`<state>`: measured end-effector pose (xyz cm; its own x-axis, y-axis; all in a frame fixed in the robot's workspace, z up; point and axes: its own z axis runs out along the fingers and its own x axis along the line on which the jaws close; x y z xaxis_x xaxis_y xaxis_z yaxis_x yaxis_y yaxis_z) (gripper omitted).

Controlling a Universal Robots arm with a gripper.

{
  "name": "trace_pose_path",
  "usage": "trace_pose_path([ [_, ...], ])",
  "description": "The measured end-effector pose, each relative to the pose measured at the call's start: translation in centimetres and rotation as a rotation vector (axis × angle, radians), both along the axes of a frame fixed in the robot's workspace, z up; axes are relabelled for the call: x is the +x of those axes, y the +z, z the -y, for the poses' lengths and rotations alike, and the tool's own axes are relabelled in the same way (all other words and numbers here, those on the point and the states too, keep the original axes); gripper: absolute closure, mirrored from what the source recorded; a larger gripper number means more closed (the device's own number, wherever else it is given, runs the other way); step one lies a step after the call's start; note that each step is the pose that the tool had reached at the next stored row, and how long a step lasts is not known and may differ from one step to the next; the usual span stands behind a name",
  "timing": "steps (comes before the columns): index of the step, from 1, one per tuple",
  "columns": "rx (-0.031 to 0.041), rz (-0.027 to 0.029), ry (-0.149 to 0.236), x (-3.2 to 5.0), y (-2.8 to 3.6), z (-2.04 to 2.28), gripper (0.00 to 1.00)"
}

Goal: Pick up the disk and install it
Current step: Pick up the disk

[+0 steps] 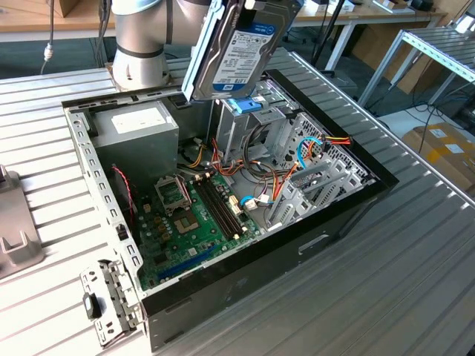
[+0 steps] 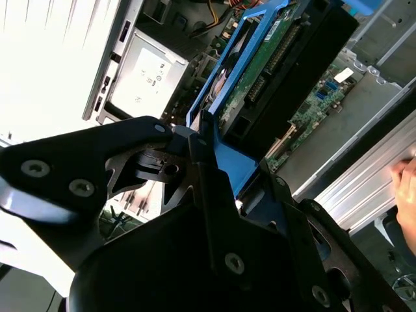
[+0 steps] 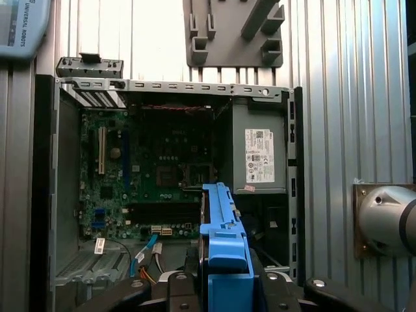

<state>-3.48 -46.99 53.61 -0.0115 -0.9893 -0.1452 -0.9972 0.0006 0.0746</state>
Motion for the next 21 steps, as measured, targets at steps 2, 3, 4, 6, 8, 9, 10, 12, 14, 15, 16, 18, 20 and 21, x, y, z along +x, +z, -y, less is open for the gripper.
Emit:
trace_pose_path([
  [2,0.0001,0.0001,0.000,0.03,-0.01,0.09,0.63],
  [3,0.0002,0.0001,0.000,0.04,-0.01,0.12,0.63],
  [4,0.0002,0.0001,0.000,0.07,-0.01,0.15,0.63],
  [6,0.0001,0.0000,0.000,0.11,-0.01,0.17,0.63],
  [8,0.0001,0.0000,0.000,0.14,-0.01,0.19,0.63],
  [9,0.0001,0.0001,0.000,0.15,-0.02,0.19,0.63],
  [10,0.0001,0.0000,0.000,0.16,-0.02,0.19,0.63],
  [12,0.0001,0.0000,0.000,0.21,-0.01,0.19,0.63],
  [14,0.0001,0.0000,0.000,0.28,-0.02,0.20,0.63],
  [15,0.0001,0.0000,0.000,0.30,-0.02,0.20,0.63],
  [16,0.0002,0.0001,0.000,0.33,-0.02,0.20,0.63],
  [18,0.0001,0.0000,0.000,0.40,-0.02,0.20,0.63],
  [20,0.0001,0.0000,0.000,0.52,-0.02,0.20,0.63],
  [21,0.0002,0.0000,0.000,0.57,-0.02,0.20,0.63],
])
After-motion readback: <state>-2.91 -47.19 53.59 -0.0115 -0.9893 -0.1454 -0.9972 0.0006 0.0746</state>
